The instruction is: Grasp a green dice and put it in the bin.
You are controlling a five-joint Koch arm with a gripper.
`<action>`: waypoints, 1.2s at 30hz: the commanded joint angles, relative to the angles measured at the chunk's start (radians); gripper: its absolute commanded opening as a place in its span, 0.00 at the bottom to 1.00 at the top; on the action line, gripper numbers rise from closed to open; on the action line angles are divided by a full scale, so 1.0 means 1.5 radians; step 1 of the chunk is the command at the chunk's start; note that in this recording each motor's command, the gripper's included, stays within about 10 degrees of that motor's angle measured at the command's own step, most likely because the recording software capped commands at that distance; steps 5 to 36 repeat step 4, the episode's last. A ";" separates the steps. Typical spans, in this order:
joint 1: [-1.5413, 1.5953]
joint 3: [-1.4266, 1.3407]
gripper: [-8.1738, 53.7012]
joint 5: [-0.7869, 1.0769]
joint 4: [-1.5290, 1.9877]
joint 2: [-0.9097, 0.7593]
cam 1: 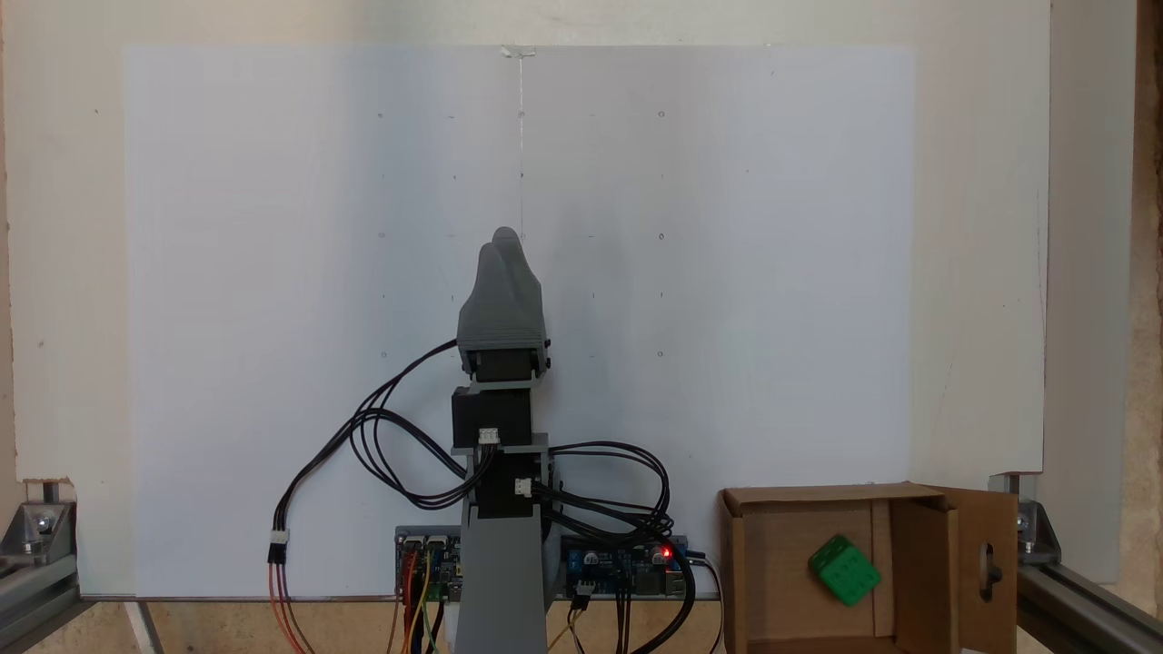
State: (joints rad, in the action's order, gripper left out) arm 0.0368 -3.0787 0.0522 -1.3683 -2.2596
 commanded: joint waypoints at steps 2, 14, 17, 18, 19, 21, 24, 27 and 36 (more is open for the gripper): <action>-0.001 -0.034 0.85 -0.011 -0.003 -0.070; -0.002 -0.034 0.85 -0.011 -0.003 -0.070; -0.002 -0.034 0.85 -0.011 -0.003 -0.070; -0.002 -0.034 0.85 -0.011 -0.003 -0.070; -0.002 -0.034 0.85 -0.011 -0.003 -0.070; -0.002 -0.034 0.85 -0.011 -0.003 -0.070; -0.002 -0.034 0.85 -0.011 -0.003 -0.070; -0.002 -0.034 0.85 -0.011 -0.003 -0.070; -0.002 -0.034 0.85 -0.011 -0.003 -0.070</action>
